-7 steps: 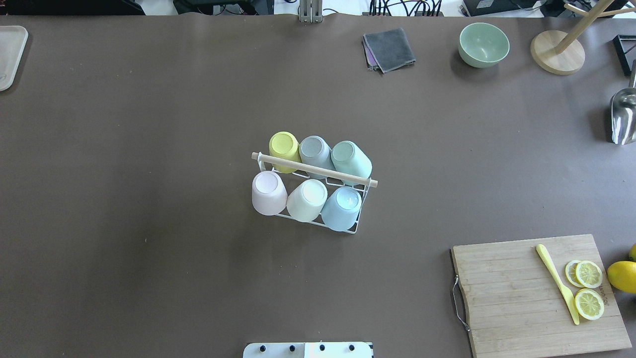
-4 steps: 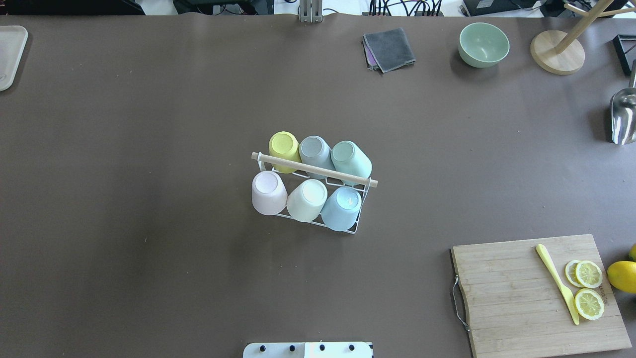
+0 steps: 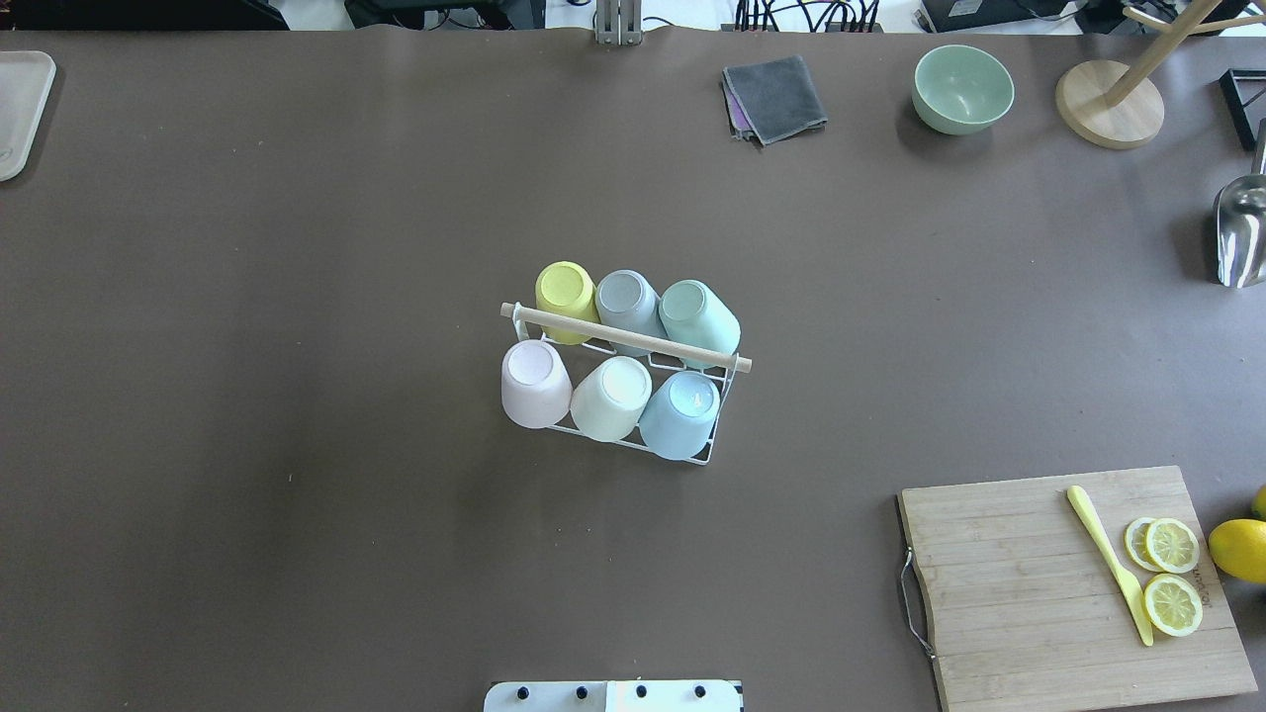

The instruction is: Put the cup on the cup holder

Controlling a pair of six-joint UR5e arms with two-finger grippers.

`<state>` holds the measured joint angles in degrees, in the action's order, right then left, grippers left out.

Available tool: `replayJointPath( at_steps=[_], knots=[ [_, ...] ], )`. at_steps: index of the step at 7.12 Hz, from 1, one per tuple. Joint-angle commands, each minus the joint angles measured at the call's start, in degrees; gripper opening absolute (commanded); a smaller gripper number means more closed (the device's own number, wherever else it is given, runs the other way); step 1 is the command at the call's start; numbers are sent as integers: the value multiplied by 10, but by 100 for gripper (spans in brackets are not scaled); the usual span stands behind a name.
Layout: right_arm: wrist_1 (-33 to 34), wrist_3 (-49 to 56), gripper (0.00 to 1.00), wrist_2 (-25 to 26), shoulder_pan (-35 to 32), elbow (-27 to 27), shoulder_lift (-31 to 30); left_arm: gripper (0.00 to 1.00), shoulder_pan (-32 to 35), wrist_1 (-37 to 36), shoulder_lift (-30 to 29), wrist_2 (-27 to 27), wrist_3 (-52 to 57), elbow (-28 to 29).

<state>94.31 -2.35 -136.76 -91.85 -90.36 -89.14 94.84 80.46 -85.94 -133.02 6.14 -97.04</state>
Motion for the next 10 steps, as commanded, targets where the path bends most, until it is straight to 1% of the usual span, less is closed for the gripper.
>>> replayJointPath(
  at_steps=[1, 10],
  knots=[
    [0, 0, 100, 1, -1, -3, -1, 98, 0, 1, -2, 5, -2, -4],
    [0, 1, 100, 1, -1, -9, -3, 98, -1, -2, 13, -1, -2, -3]
  ],
)
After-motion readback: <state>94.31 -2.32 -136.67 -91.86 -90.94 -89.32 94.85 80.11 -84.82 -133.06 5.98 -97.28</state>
